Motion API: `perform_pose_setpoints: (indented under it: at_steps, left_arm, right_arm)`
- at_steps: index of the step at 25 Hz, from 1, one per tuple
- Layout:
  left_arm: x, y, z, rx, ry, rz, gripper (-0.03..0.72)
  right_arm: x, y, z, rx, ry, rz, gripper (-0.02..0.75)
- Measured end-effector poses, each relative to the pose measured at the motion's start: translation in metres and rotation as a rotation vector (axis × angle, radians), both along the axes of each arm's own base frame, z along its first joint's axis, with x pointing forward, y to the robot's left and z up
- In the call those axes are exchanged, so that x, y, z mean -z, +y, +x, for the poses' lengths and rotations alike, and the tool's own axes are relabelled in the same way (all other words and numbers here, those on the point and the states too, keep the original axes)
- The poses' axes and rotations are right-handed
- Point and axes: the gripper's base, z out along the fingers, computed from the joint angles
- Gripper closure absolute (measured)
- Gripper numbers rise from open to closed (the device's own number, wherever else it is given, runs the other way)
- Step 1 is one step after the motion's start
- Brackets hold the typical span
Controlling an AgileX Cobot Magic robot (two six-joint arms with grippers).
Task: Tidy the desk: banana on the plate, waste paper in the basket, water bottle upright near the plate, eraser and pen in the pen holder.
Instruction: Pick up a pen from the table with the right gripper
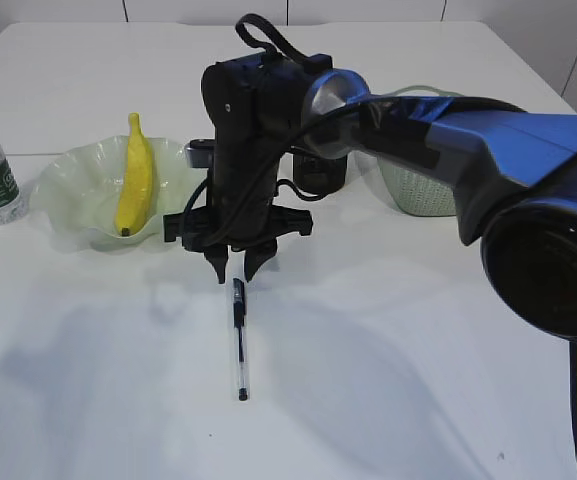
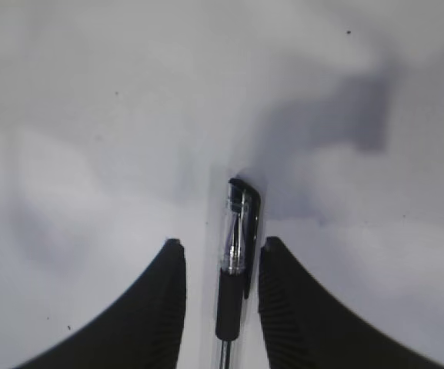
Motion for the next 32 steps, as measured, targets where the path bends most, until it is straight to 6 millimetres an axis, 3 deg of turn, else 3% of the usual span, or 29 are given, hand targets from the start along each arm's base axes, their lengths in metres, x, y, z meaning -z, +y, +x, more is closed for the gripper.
perform_pose_setpoints:
  at_steps: [9,32]
  left_arm:
    - [0.0,0.0,0.0,-0.001,0.003,0.002,0.712]
    - [0.0,0.0,0.0,-0.002,0.005,0.002,0.712]
  right_arm:
    - [0.028,0.003,0.0,0.016,0.06,-0.008,0.491]
    - [0.032,0.0,0.002,0.009,0.04,-0.043,0.489]
